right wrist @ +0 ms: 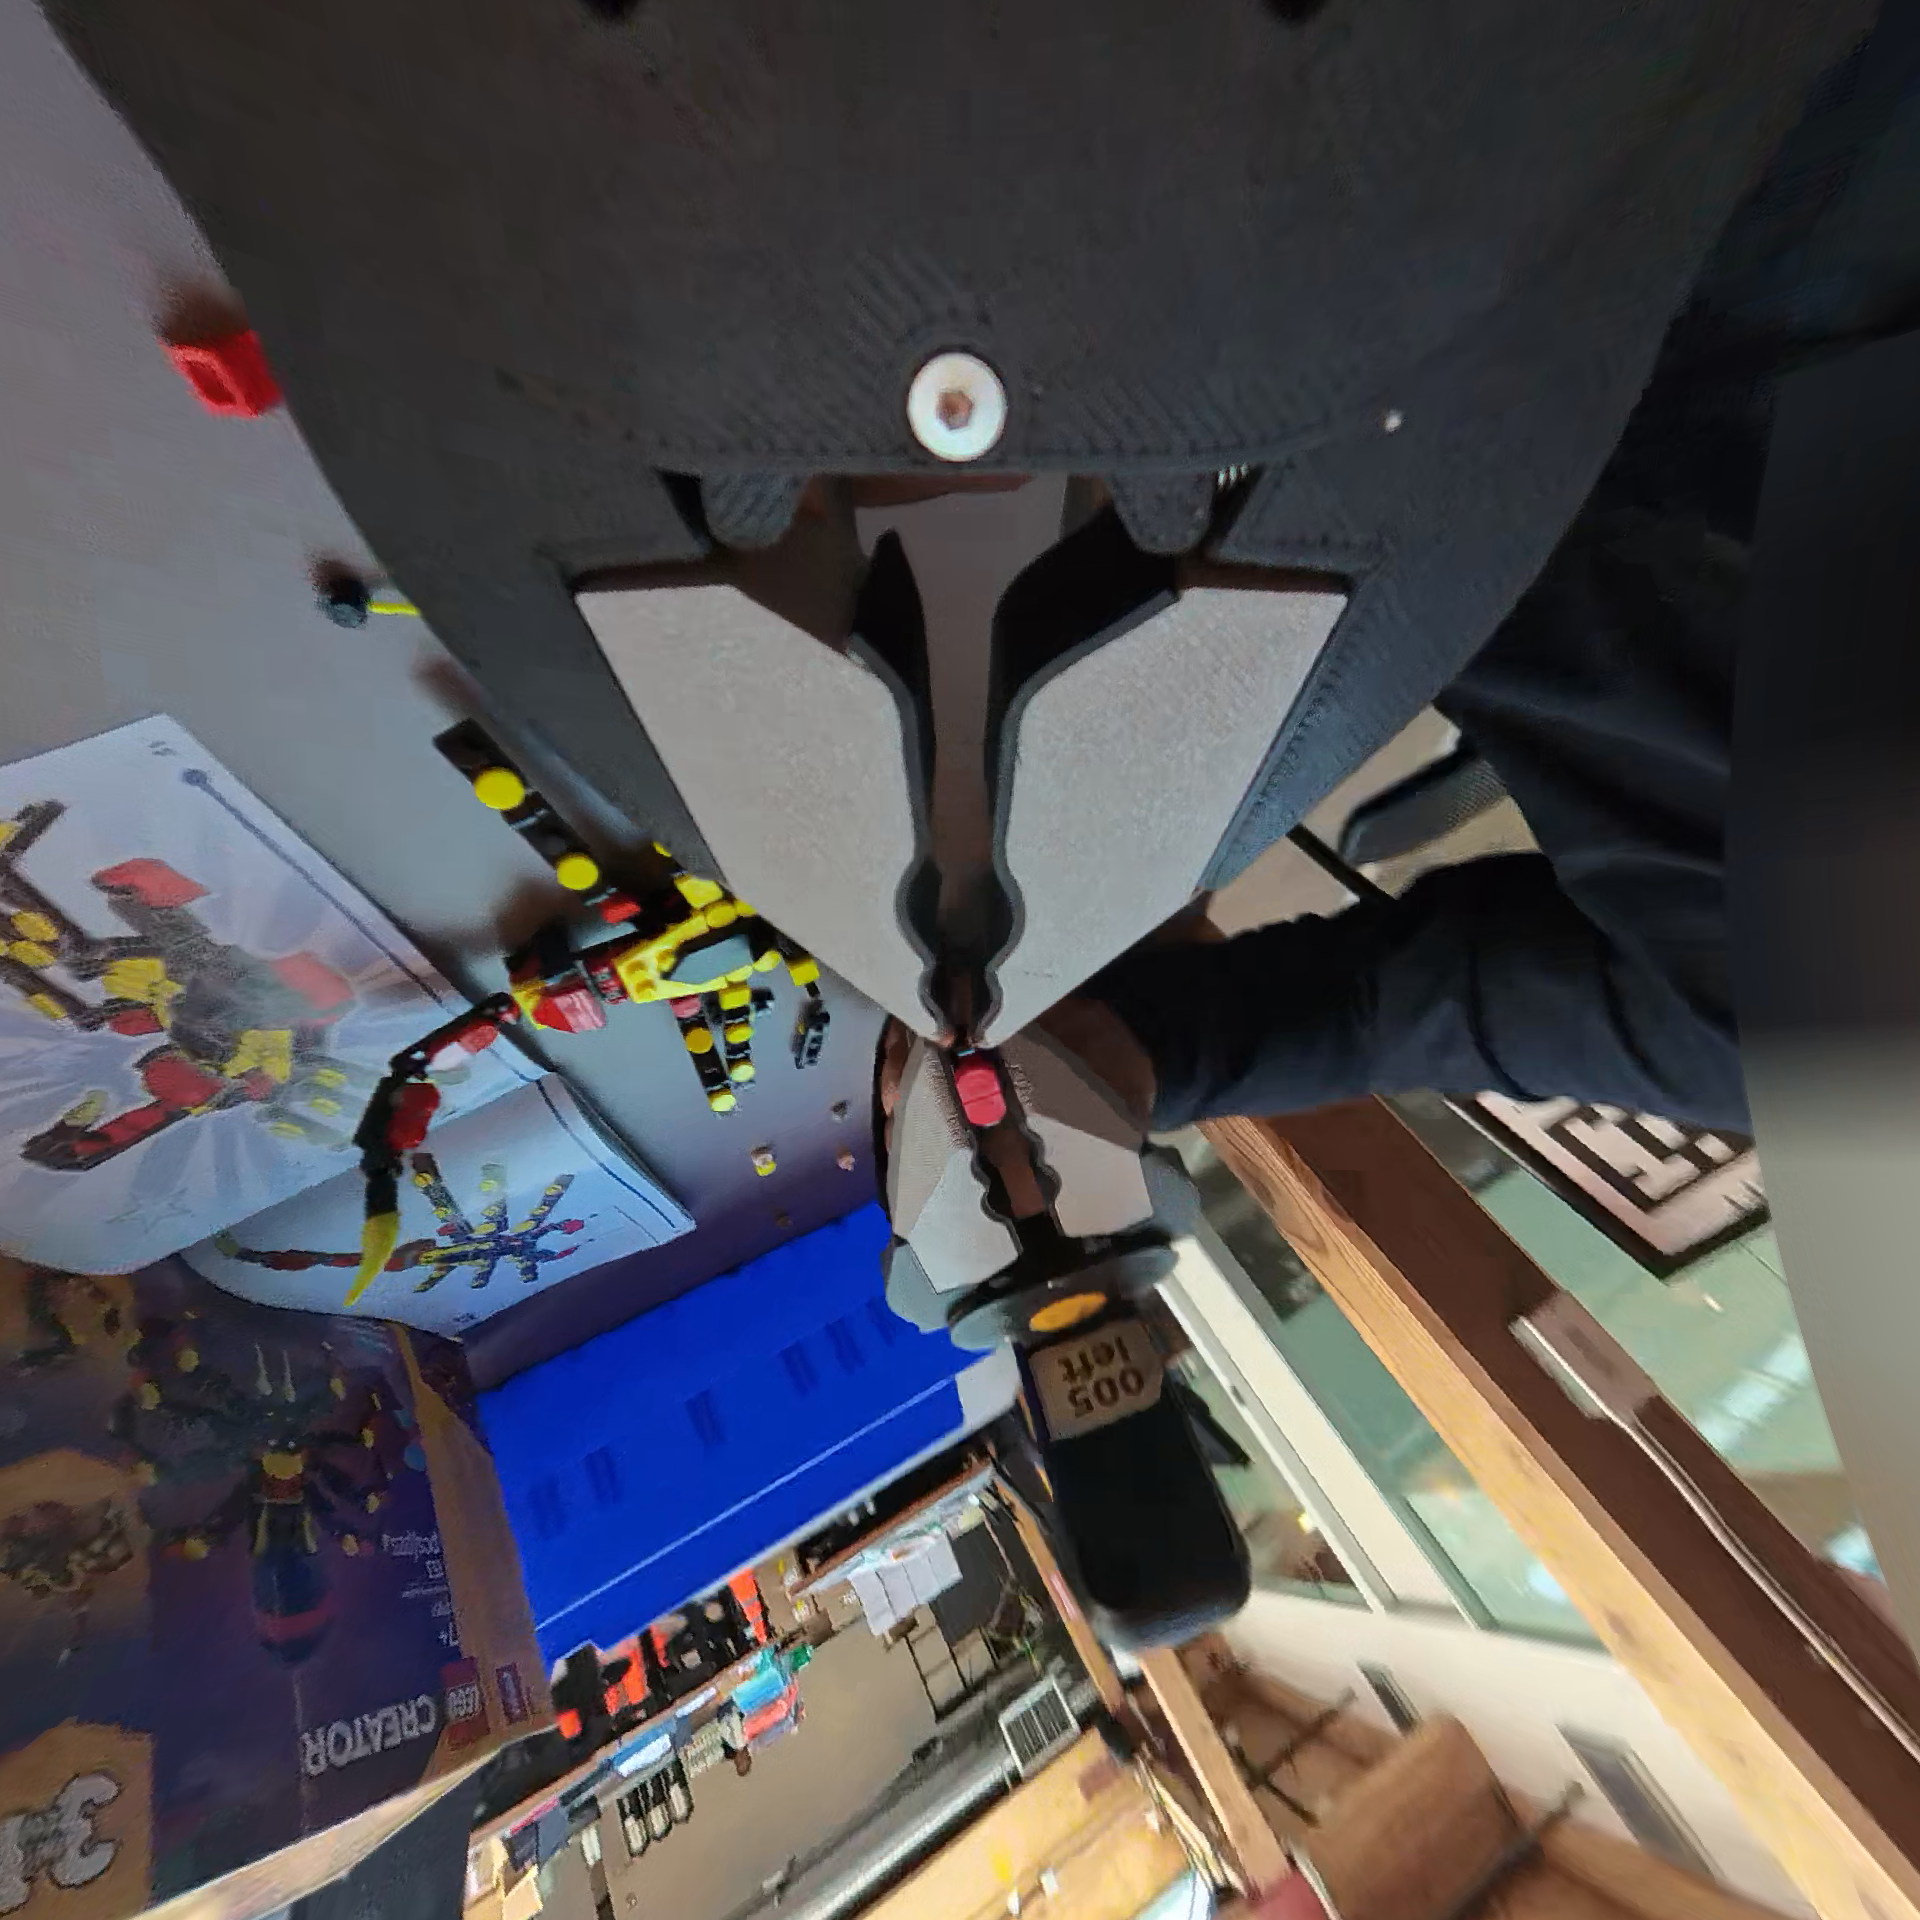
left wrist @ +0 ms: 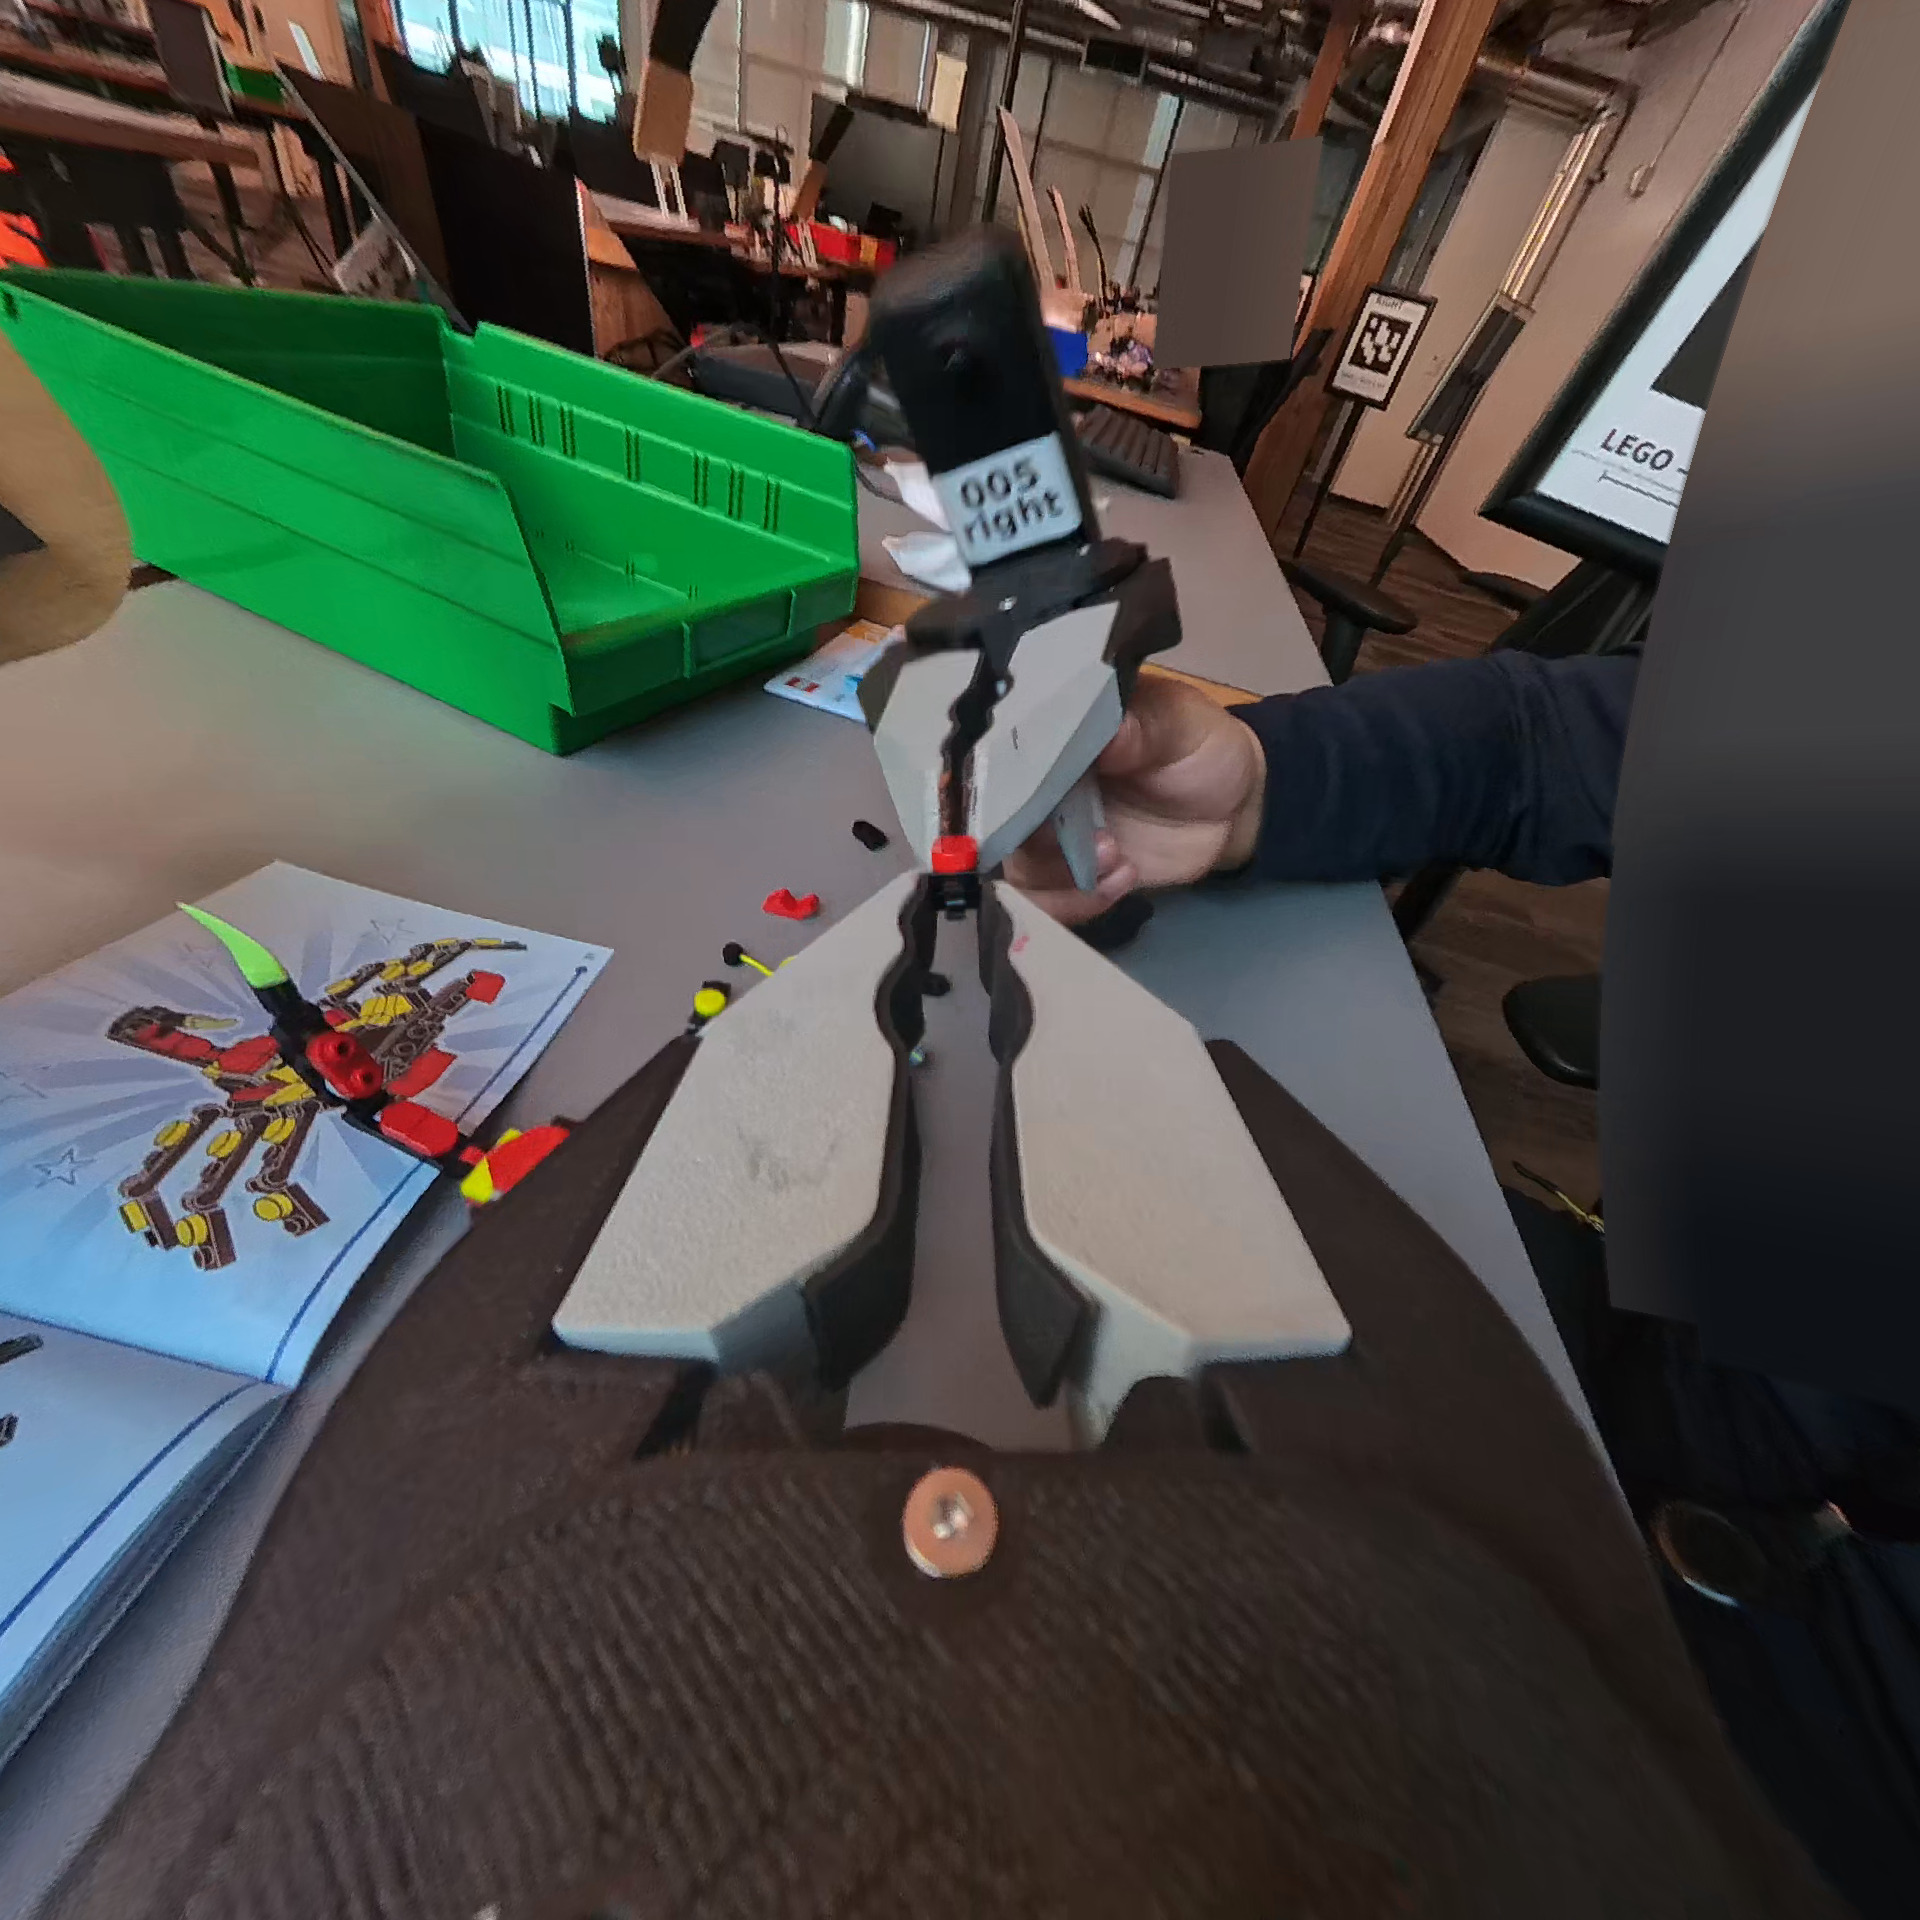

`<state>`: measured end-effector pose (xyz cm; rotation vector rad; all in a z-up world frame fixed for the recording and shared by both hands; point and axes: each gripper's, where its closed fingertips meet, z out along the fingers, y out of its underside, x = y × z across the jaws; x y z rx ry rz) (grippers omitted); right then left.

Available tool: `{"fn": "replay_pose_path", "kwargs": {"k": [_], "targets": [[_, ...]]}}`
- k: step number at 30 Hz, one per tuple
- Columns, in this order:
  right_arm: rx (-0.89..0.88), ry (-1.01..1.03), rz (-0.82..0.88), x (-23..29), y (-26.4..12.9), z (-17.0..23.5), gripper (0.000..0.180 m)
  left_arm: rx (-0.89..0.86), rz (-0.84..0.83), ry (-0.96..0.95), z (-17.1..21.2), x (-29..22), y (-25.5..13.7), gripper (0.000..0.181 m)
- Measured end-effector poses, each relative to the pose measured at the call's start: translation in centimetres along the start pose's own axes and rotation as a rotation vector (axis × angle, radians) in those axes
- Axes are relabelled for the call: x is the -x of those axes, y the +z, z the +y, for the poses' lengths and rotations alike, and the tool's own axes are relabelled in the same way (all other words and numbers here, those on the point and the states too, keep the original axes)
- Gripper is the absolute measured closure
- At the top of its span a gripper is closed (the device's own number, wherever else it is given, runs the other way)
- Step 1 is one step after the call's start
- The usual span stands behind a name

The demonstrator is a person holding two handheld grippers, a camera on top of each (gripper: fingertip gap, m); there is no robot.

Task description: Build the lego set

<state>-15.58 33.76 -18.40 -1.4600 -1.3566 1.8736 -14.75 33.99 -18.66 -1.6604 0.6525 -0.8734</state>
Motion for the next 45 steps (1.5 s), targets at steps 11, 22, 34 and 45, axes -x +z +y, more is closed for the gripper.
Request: {"fn": "replay_pose_path", "kwargs": {"k": [11, 22, 34, 45], "targets": [[0.094, -0.15, 0.083, 0.0, 0.0, 0.4, 0.18, 0.028, 0.042, -0.111, 0.5, -0.2, 0.0, 0.176], [0.045, -0.034, 0.037, 0.1, -0.1, 0.0, 0.18, 0.026, 0.035, -0.108, 0.2, -0.2, 0.0, 0.176], [-0.095, 0.074, 0.009, 0.1, -0.3, -1.5, 0.18, -0.145, 0.052, -0.162, -1.4, 0.3, 0.1, 0.176], [-0.216, 0.148, -0.015, 0.3, -0.6, -2.7, 0.18, -0.213, 0.029, -0.183, -2.2, 0.3, 0.2, 0.175]]}}
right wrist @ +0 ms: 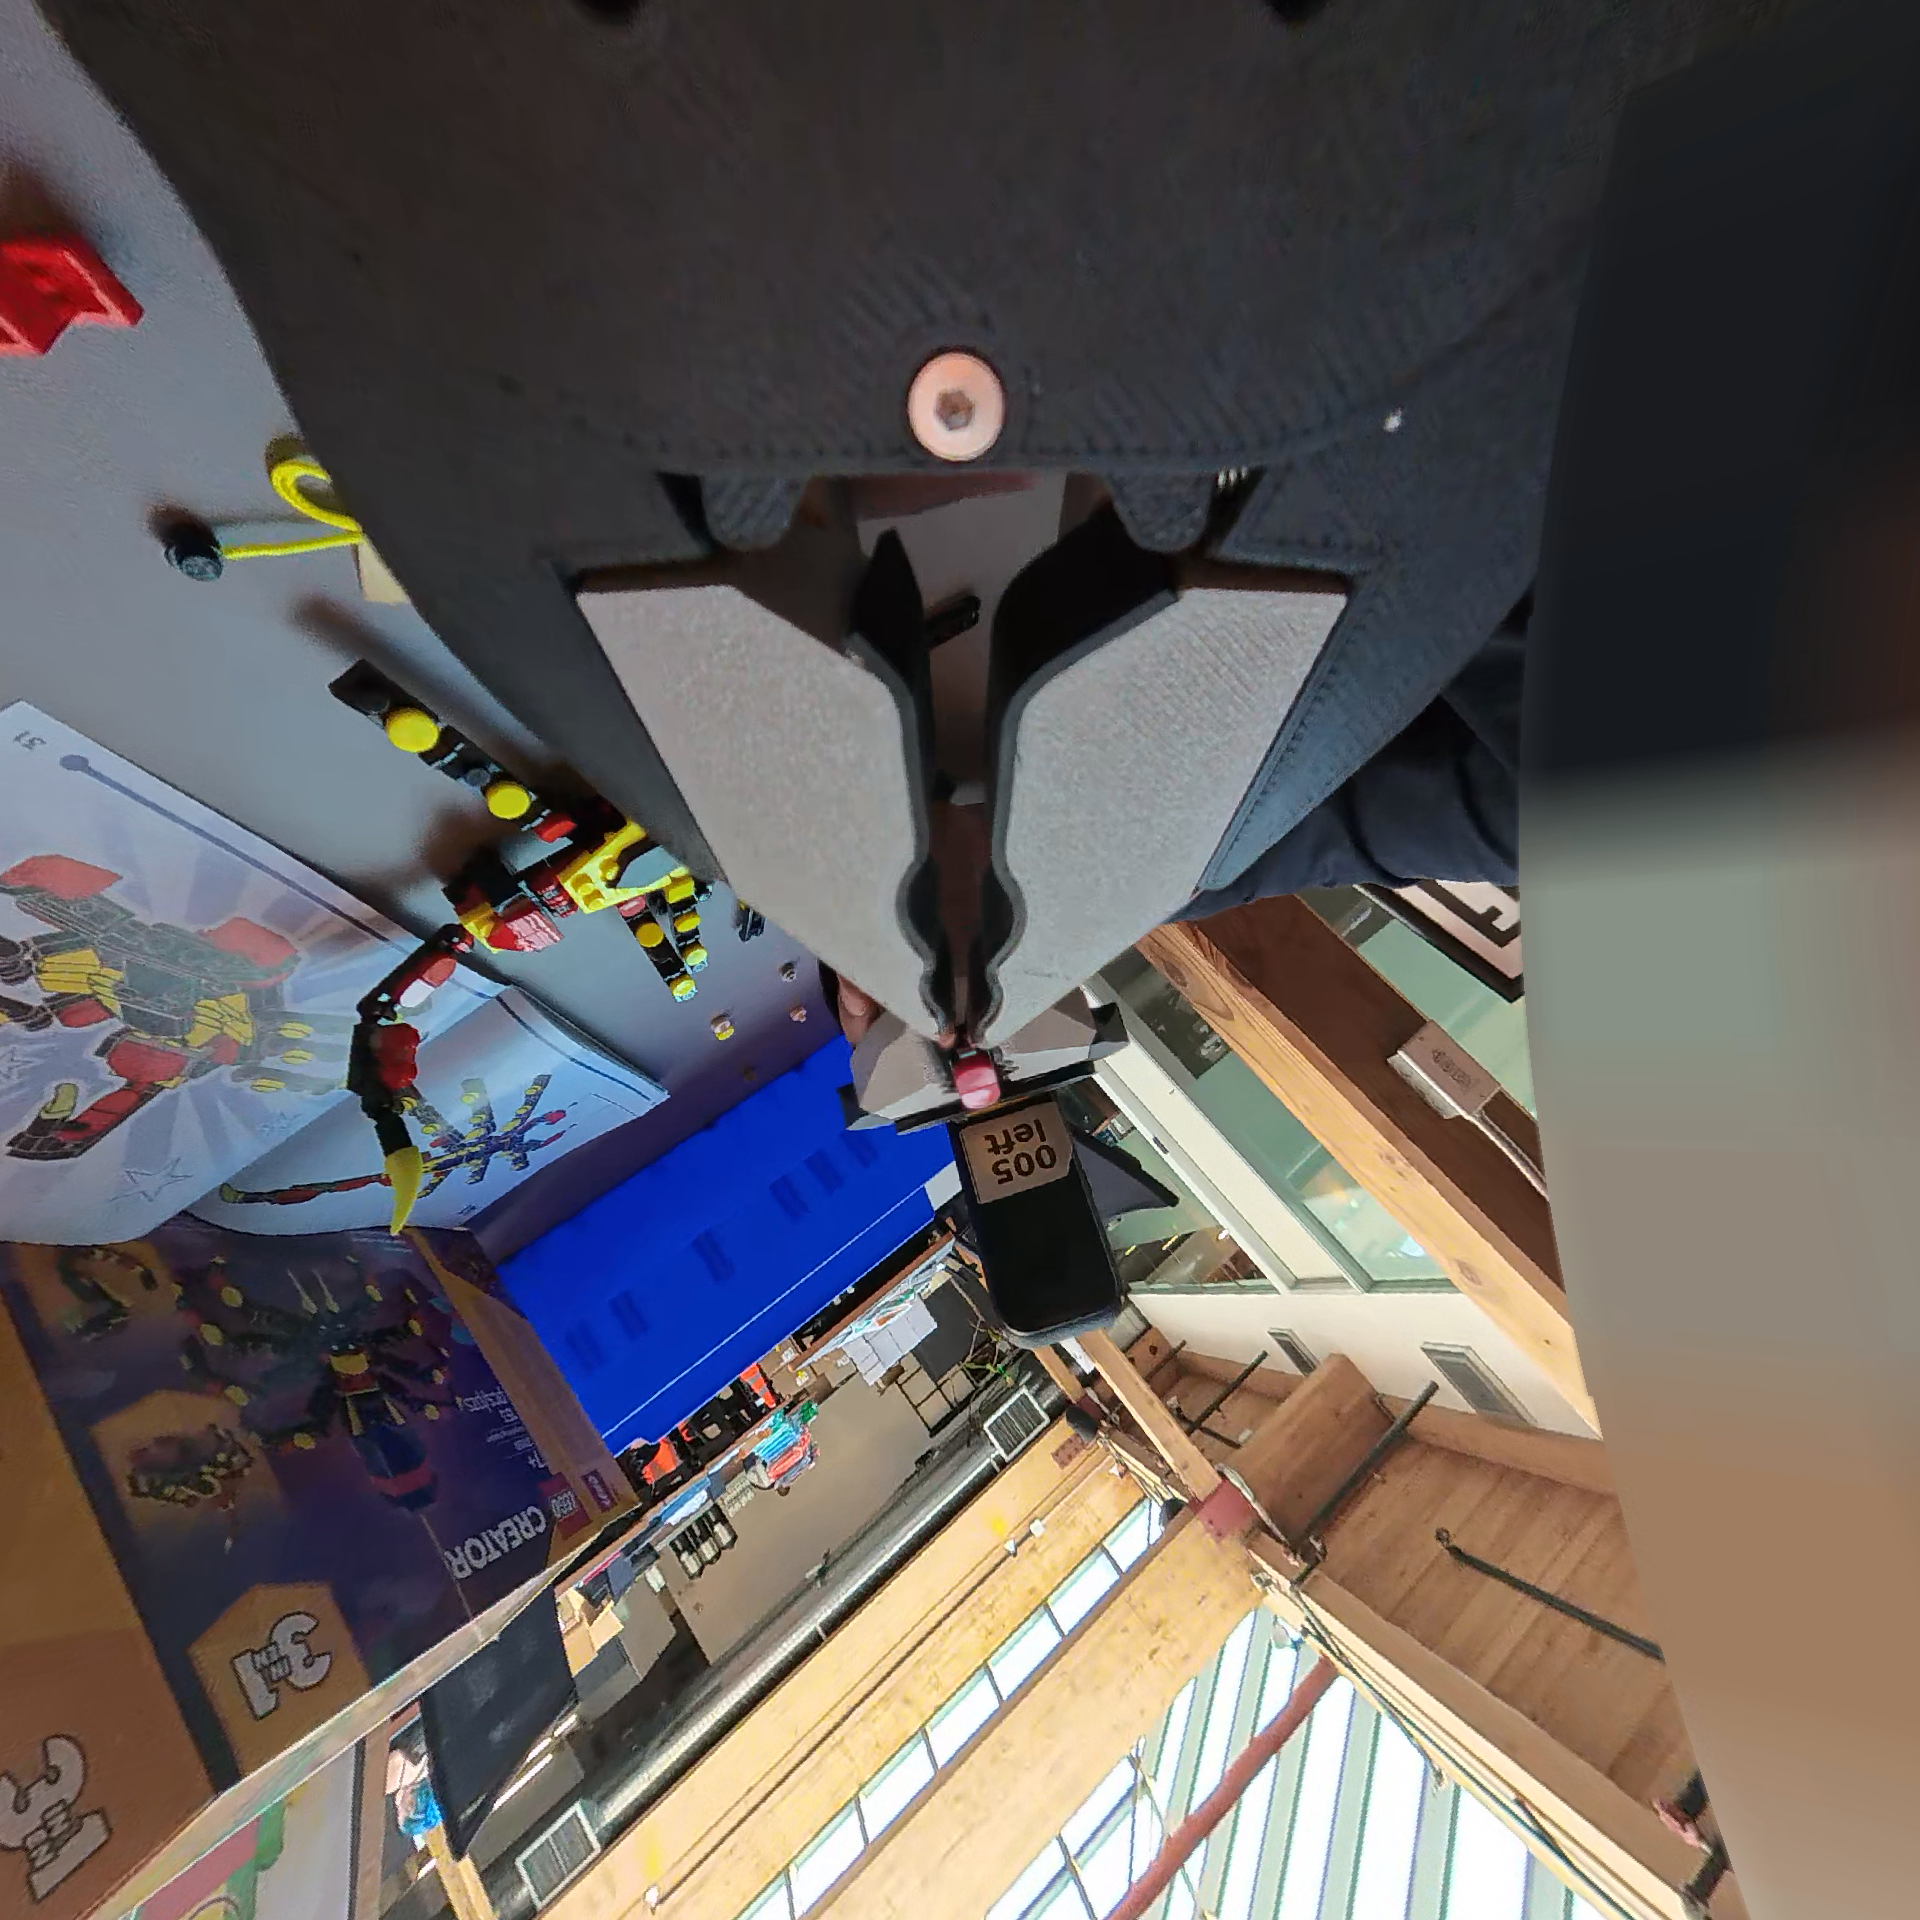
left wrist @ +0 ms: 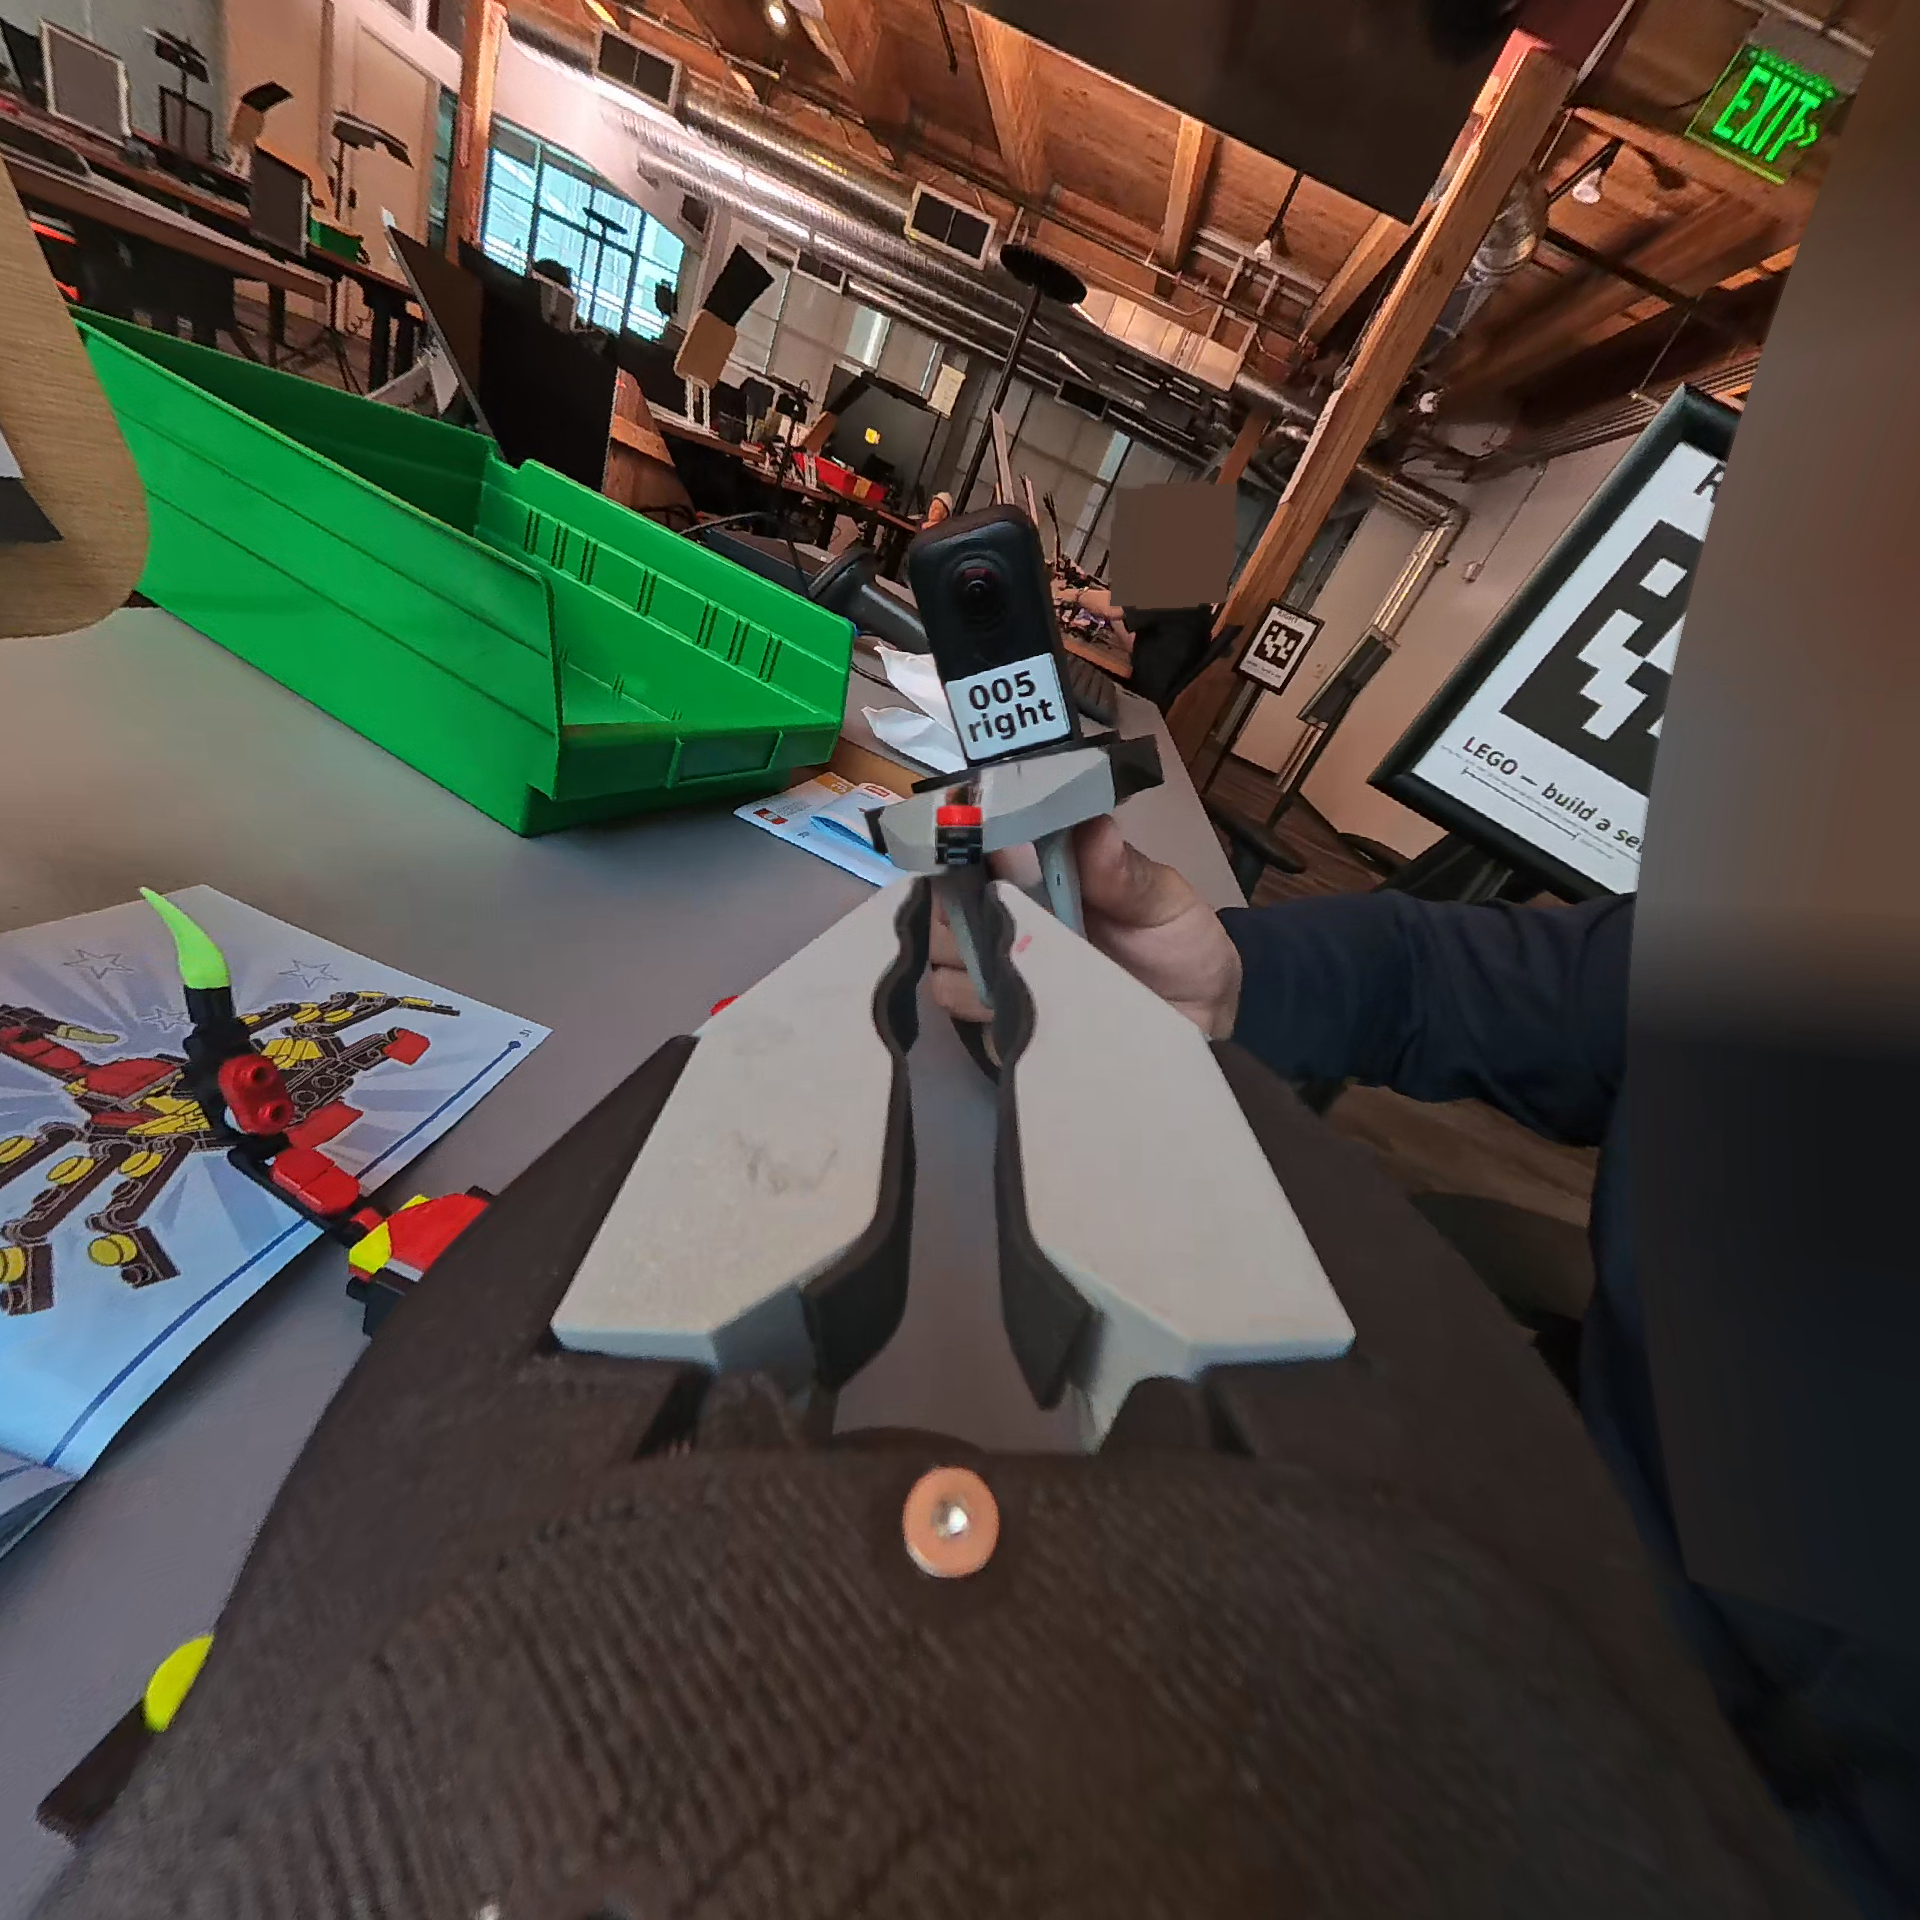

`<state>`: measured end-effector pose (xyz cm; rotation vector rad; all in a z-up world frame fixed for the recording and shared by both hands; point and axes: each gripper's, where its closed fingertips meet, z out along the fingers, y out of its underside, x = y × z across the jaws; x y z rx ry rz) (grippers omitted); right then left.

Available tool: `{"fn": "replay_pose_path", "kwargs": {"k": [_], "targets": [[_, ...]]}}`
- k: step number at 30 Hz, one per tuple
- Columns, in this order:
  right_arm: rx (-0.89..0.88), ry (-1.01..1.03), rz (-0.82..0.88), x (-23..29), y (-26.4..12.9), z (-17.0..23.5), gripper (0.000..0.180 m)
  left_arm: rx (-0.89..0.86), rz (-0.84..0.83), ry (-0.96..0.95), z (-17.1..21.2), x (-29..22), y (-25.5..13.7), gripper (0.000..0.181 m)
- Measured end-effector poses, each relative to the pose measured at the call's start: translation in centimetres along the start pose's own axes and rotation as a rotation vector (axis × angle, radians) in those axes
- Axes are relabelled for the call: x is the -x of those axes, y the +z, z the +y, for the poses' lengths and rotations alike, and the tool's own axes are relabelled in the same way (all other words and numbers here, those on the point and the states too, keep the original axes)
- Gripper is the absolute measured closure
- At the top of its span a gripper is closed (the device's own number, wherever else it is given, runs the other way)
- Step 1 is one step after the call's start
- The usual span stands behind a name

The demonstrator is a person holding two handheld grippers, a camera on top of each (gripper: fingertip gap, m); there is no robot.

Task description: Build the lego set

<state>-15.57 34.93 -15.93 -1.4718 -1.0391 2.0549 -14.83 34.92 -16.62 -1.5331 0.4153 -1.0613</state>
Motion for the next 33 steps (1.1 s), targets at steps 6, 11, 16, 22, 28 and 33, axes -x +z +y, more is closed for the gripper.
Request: {"fn": "replay_pose_path", "kwargs": {"k": [6, 11, 16, 22, 28, 33], "targets": [[0.005, 0.009, 0.004, -0.1, 0.0, 0.1, 0.18, 0.005, -0.002, -0.001, 0.2, 0.0, 0.3, 0.165], [0.019, 0.015, 0.0, -0.2, 0.1, 0.5, 0.18, -0.002, -0.004, -0.004, 0.0, 0.1, 0.1, 0.167], [0.024, 0.007, 0.008, -0.1, 0.3, 0.7, 0.18, 0.01, -0.003, 0.019, 0.3, 0.0, 0.2, 0.175], [0.029, 0.006, 0.013, -0.3, 0.3, 0.7, 0.18, 0.012, 0.0, 0.008, 0.3, 0.0, 0.2, 0.174], [0.027, 0.016, 0.005, -0.2, 0.3, 0.8, 0.18, 0.017, -0.001, 0.012, 0.3, 0.0, 0.1, 0.176], [0.055, -0.014, 0.031, -0.4, 0.4, 1.2, 0.18, 0.069, -0.053, 0.092, 0.8, 0.3, -0.2, 0.177]]}}
